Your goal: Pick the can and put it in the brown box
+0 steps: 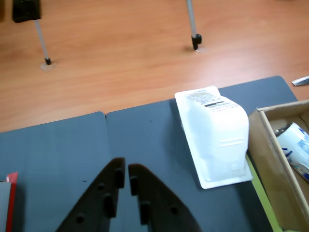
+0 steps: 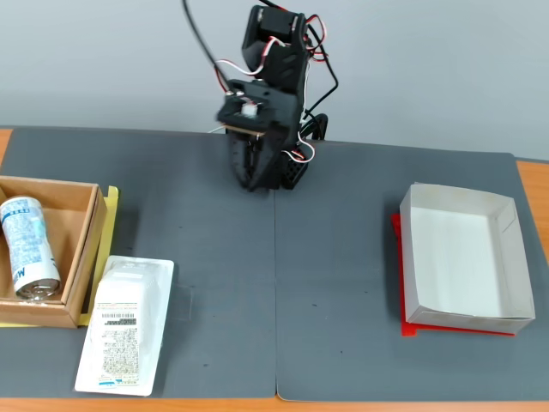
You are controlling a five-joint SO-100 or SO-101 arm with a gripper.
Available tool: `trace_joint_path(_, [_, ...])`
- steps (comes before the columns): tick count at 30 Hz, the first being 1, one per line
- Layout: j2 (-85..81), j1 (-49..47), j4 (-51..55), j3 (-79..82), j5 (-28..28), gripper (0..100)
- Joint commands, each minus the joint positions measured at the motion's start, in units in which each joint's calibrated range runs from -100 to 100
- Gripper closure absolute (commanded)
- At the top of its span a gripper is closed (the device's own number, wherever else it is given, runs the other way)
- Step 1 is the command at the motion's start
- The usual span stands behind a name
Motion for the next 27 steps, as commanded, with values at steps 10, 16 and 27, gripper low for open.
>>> trace_joint_path(10, [-30.22, -10.58, -13.07, 36.18, -0.17, 99])
trace_joint_path(16, [-42.08, -10.42, -13.16, 49.3, 0.09, 99])
trace_joint_path(27, [-51.39, -10.01, -13.59, 67.94, -0.17, 99])
